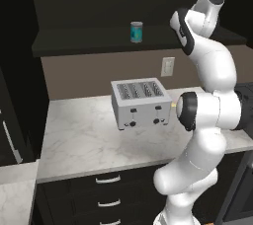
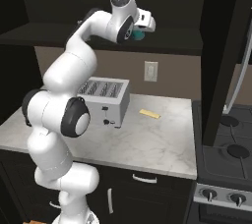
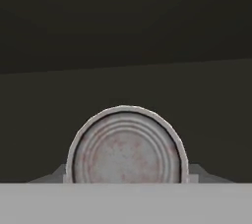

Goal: Restock the canned food cabinet by taking the new fresh canned food from the counter and placing it in the cabinet. Then, take the old canned food from the cabinet and place it on the counter.

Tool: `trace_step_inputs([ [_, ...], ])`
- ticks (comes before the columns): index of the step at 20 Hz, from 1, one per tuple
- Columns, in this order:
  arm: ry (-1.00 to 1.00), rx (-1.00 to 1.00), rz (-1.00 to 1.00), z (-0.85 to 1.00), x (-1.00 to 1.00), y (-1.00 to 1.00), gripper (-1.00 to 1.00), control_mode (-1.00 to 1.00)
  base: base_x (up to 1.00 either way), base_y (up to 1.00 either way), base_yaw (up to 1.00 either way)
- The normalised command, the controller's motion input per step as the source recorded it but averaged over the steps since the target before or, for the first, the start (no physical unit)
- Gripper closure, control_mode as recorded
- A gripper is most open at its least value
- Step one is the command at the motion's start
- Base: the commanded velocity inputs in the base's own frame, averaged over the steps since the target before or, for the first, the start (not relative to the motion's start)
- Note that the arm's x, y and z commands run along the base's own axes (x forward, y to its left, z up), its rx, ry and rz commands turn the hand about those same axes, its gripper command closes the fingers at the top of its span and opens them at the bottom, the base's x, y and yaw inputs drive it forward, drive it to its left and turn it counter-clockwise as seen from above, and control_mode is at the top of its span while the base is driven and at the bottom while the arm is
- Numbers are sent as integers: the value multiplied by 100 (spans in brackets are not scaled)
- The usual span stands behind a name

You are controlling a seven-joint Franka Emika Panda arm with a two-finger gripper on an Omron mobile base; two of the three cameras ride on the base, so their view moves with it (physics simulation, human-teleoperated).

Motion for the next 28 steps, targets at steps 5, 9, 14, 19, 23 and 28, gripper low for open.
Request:
trace_step_inputs([
  [5,0,0,0,0,0,0,-100,-100,0,0,0],
  [9,-10,0,0,0,0,0,-100,-100,0,0,0],
  [14,-19,0,0,0,2,0,-100,-100,0,0,0],
  [19,-27,0,0,1,2,0,-100,-100,0,0,0],
  [23,-23,0,0,58,-64,10,-100,-100,0,0,0],
  [28,-8,0,0,100,-100,20,-100,-100,0,0,0],
])
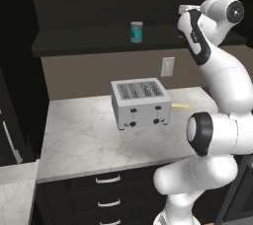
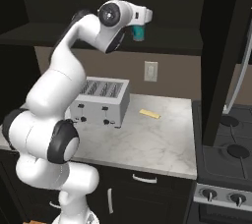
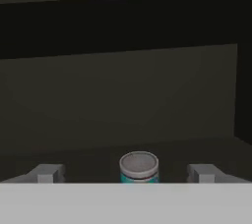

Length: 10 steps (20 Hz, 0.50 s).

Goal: Restock the canned food cabinet by taking the new fresh canned food from the counter and placing it in the cabinet. Then, take the old canned food from the cabinet and place it on the counter.

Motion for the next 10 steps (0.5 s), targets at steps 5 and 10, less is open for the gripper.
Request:
trace_step_inputs([
  [5,15,-8,1,76,-98,30,-100,-100,0,0,0],
  [10,53,-17,6,-15,-64,72,-100,-100,0,0,0],
])
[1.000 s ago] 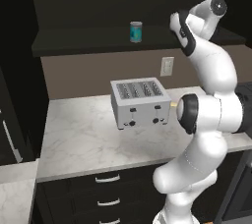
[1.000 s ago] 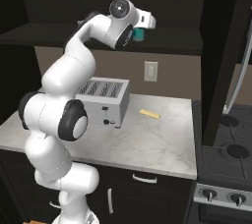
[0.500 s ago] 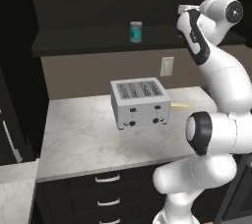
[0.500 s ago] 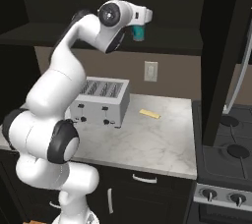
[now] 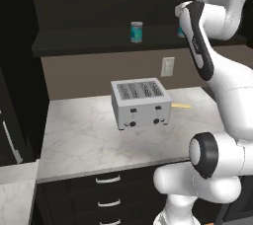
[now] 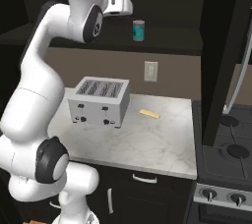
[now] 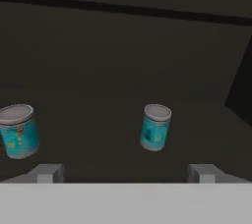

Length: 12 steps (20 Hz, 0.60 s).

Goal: Restock the canned food cabinet by taking the new fresh canned food from the counter and placing it in the cabinet. Then, take the old canned food from the cabinet and place it on the counter.

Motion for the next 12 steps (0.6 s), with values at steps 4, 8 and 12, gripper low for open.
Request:
trace_step_inputs([
  [4,44,-2,1,-51,-42,66,-100,-100,0,0,0],
  [8,9,21,1,-54,-30,42,-100,-100,0,0,0],
  [12,0,23,0,-56,0,51,-100,-100,0,0,0],
])
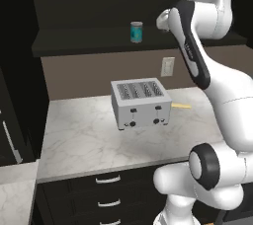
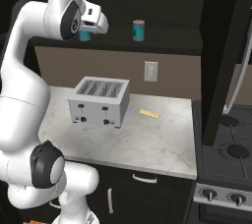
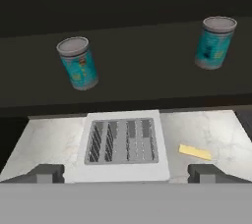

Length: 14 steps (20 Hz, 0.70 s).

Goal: Restock the canned food cabinet by taking the new fresh canned food from the counter and placing it in the cabinet. Then, take the old canned food from the cabinet and place it on the counter.

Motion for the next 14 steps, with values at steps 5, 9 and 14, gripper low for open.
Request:
trace_step_inputs([
  [5,0,16,0,-48,14,65,-100,-100,0,0,0],
  [9,0,0,0,-9,45,51,-100,-100,0,0,0],
  [14,0,-1,0,0,51,15,-100,-100,0,0,0],
])
